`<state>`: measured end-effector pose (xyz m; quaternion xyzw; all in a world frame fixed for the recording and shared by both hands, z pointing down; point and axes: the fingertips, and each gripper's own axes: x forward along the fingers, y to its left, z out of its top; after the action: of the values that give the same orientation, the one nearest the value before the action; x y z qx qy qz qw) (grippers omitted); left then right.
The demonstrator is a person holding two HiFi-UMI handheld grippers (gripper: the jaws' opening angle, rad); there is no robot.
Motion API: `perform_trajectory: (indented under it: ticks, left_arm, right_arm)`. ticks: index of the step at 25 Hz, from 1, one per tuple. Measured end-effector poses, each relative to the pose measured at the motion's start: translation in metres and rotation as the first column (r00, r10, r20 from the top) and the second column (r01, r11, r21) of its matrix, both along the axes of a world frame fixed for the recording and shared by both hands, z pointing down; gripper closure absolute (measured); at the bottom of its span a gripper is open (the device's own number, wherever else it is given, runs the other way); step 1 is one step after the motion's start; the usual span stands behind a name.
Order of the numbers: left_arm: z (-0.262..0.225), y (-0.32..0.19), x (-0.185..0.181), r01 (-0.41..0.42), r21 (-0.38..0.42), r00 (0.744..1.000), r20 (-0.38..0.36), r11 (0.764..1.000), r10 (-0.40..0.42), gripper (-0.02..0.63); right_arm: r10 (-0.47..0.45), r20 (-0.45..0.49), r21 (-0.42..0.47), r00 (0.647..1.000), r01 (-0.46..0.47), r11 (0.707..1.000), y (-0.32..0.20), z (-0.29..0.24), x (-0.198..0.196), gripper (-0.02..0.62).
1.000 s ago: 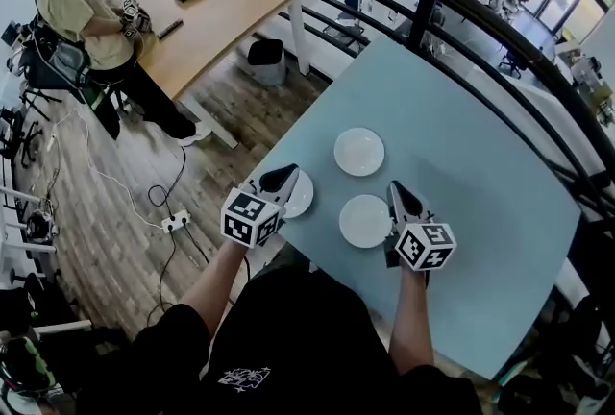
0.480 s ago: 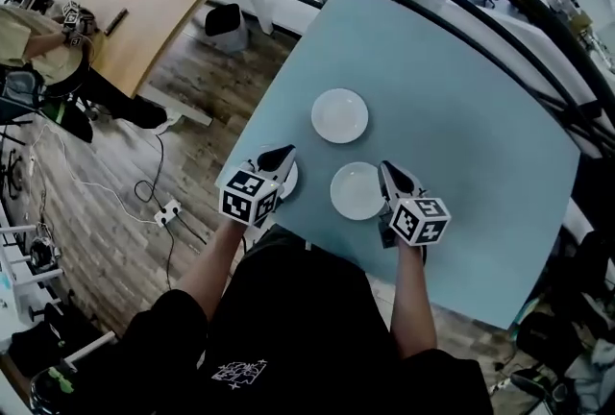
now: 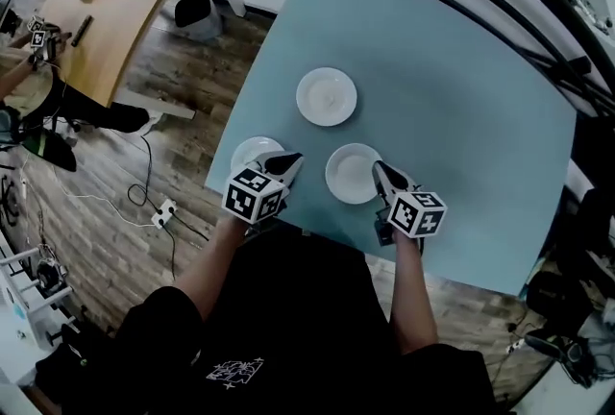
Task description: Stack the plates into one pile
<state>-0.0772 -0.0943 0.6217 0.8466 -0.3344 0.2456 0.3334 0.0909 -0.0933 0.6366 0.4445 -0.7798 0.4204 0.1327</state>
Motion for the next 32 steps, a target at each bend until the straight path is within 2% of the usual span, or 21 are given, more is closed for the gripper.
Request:
perform_trajectory:
  ticks: [8,10,13,16,19,26,32]
  left_arm:
    - [0.029,0.025,0.039,-0.066,-0.161,0.994,-0.092,0.985,0.052,0.597]
    - [0.033,0.028,0.047,-0.069,-0.209,0.991,-0.128,0.976,0.042,0.595]
    - [0.041,0.032,0.058,-0.057,-0.282,0.986,-0.166,0.958,0.010,0.551]
    - [0.053,0.037,0.068,-0.051,-0.327,0.988,-0.155,0.944,0.000,0.538]
    - [0.065,0.042,0.068,-0.023,-0.387,0.989,-0.145,0.922,-0.036,0.525]
    - [0.080,0.047,0.073,0.039,-0.501,0.978,-0.159,0.865,-0.136,0.498]
    - [0.087,0.046,0.071,0.079,-0.528,0.973,-0.144,0.845,-0.180,0.491]
  right_arm:
    - [0.121,0.033,-0.126,0.992,-0.116,0.985,0.036,0.033,0.030,0.589]
    - [0.128,0.021,-0.151,0.992,-0.124,0.981,0.044,0.039,0.037,0.588]
    - [0.145,0.023,-0.182,0.989,-0.138,0.974,0.054,0.047,0.048,0.586]
    - [0.176,0.046,-0.200,0.983,-0.163,0.966,0.058,0.051,0.061,0.583]
    - [0.176,0.071,-0.232,0.982,-0.156,0.960,0.061,0.057,0.064,0.515]
    - [0.169,0.182,-0.326,0.969,-0.103,0.940,0.066,0.068,0.057,0.445]
    - [0.179,0.197,-0.362,0.964,-0.098,0.927,0.067,0.074,0.055,0.443]
